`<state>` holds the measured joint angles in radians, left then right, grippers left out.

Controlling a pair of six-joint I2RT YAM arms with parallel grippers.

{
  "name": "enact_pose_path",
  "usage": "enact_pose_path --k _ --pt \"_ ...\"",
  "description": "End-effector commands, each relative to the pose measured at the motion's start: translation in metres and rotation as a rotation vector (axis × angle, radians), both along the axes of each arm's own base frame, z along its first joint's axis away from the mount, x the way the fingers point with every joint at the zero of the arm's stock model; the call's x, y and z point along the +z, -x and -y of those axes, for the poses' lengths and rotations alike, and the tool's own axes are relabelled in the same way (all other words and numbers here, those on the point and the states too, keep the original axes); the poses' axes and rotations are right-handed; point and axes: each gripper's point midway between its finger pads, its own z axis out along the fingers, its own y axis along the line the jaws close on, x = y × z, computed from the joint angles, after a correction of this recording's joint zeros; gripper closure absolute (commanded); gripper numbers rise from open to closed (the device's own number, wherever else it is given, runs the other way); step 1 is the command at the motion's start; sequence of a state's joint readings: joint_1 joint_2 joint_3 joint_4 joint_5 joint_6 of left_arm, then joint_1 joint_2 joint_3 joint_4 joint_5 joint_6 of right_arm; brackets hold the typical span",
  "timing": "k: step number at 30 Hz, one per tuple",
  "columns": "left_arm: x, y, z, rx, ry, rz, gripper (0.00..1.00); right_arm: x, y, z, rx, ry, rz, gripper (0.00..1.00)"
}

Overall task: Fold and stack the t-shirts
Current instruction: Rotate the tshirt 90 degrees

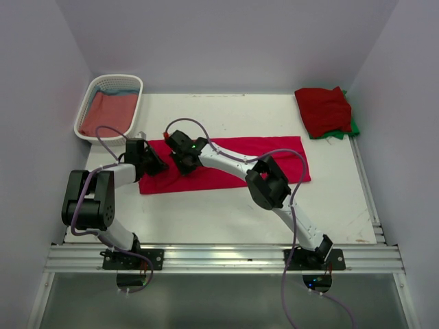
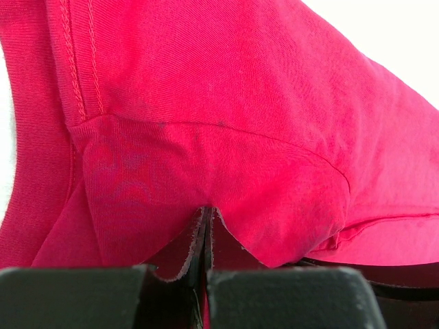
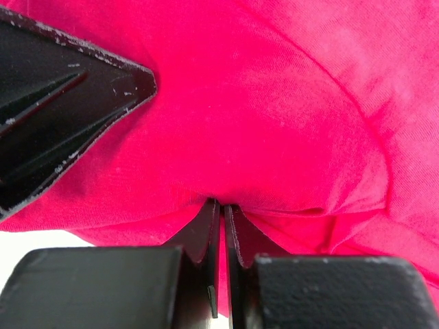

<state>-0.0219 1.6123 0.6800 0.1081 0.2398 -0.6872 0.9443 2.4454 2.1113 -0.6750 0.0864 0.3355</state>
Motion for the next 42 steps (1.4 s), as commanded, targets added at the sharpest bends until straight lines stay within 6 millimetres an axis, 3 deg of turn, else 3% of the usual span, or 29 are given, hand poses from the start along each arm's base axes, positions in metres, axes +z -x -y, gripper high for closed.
enact_pose_path --k 1,11,24,33,41,42 --pt "0.006 -0.004 -0.004 -0.012 -0.016 0.036 1.0 0.028 -0.001 0.003 0.002 -0.026 0.036 1.0" --pt "0.003 -0.003 -0.005 -0.007 -0.021 0.027 1.0 0.07 -0.002 0.013 0.0 -0.045 0.097 1.0" --pt "0.0 -0.003 -0.006 -0.006 -0.027 0.017 1.0 0.089 0.01 0.042 -0.002 0.032 0.089 1.0" --pt "-0.001 -0.003 -0.007 -0.006 -0.031 0.015 1.0 0.071 0.033 0.071 0.018 0.156 -0.005 1.0" --pt "-0.001 -0.004 -0.007 -0.007 -0.035 0.013 1.0 0.058 0.046 0.086 0.027 0.215 -0.058 1.0" --pt "-0.001 -0.003 -0.007 -0.005 -0.035 0.012 1.0 0.058 0.046 0.087 0.03 0.221 -0.061 0.79"
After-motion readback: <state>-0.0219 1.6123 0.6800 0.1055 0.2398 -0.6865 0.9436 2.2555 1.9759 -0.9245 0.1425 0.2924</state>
